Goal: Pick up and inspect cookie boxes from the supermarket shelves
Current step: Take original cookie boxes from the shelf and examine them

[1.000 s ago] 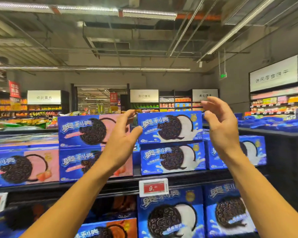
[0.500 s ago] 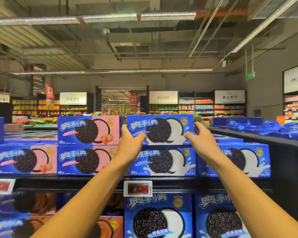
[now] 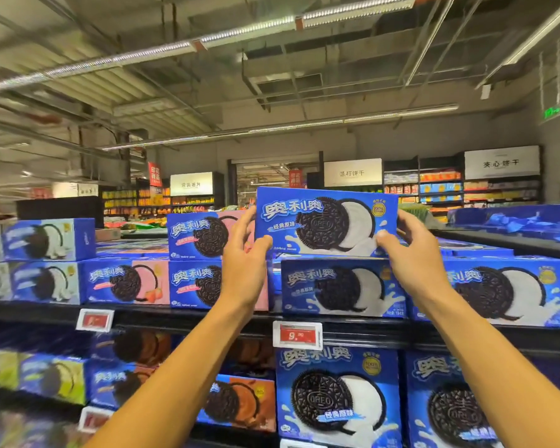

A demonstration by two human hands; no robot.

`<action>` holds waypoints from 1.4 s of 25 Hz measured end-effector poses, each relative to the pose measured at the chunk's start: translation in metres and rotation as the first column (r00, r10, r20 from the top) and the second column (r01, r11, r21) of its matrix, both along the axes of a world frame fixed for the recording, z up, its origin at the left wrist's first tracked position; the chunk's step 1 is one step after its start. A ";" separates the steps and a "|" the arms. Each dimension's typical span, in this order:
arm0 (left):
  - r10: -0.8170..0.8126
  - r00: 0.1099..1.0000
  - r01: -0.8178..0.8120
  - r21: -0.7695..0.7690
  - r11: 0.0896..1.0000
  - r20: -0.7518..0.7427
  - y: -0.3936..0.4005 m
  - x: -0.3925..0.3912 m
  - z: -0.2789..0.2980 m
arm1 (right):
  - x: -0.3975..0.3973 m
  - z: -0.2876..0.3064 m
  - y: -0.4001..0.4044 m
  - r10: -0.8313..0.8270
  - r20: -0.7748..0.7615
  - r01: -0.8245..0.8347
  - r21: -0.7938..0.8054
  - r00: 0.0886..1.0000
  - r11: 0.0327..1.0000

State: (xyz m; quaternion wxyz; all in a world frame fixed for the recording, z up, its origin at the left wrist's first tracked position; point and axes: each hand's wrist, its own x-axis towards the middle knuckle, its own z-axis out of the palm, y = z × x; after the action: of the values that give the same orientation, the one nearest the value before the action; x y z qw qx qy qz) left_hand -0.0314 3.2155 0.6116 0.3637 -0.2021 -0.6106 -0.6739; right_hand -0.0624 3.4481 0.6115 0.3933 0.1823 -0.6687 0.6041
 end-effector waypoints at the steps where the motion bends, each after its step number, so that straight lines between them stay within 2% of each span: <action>1: 0.015 1.000 -0.014 0.037 0.999 -0.017 -0.007 0.005 -0.003 | 0.004 -0.003 -0.007 0.038 -0.016 -0.038 -0.011 0.999 0.999; 4: 0.111 0.991 -0.104 0.093 0.990 -0.075 -0.029 0.020 -0.010 | 0.018 -0.009 -0.034 0.152 -0.046 -0.154 -0.036 0.987 0.987; 7: 0.135 0.981 -0.119 0.117 0.986 -0.142 -0.053 0.039 -0.015 | 0.030 -0.018 -0.062 0.268 -0.072 -0.273 -0.091 0.961 0.958; 11: 0.169 0.972 -0.152 0.111 0.982 -0.161 -0.090 0.067 -0.038 | 0.045 -0.037 -0.097 0.370 -0.064 -0.375 -0.155 0.927 0.914; 14: 0.144 0.982 -0.125 0.149 0.981 -0.126 -0.125 0.085 -0.063 | 0.060 -0.059 -0.130 0.415 -0.034 -0.415 -0.172 0.909 0.894; 20: 0.109 0.993 -0.114 0.196 0.974 0.036 -0.211 0.120 -0.136 | 0.089 -0.118 -0.207 0.531 0.018 -0.512 -0.244 0.847 0.824; 25: 0.023 0.991 -0.053 0.230 0.972 0.132 -0.267 0.129 -0.174 | 0.099 -0.162 -0.264 0.578 0.129 -0.504 -0.364 0.806 0.784; 30: -0.113 0.980 0.065 0.271 0.960 0.166 -0.321 0.140 -0.201 | 0.116 -0.207 -0.306 0.718 0.172 -0.579 -0.480 0.674 0.659; 32: -0.177 0.970 0.127 0.276 0.953 0.166 -0.336 0.145 -0.215 | 0.124 -0.222 -0.319 0.714 0.153 -0.544 -0.546 0.684 0.638; 35: -0.248 0.951 0.163 0.387 0.908 0.184 -0.354 0.150 -0.234 | 0.133 -0.234 -0.344 0.687 0.150 -0.504 -0.573 0.711 0.646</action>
State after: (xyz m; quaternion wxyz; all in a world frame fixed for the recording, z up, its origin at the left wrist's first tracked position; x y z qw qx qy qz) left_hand 0.1183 2.8617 0.3779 0.2488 -0.1152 -0.4868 -0.8294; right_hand 0.0707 3.1038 0.3771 0.0732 0.1770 -0.4508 0.8718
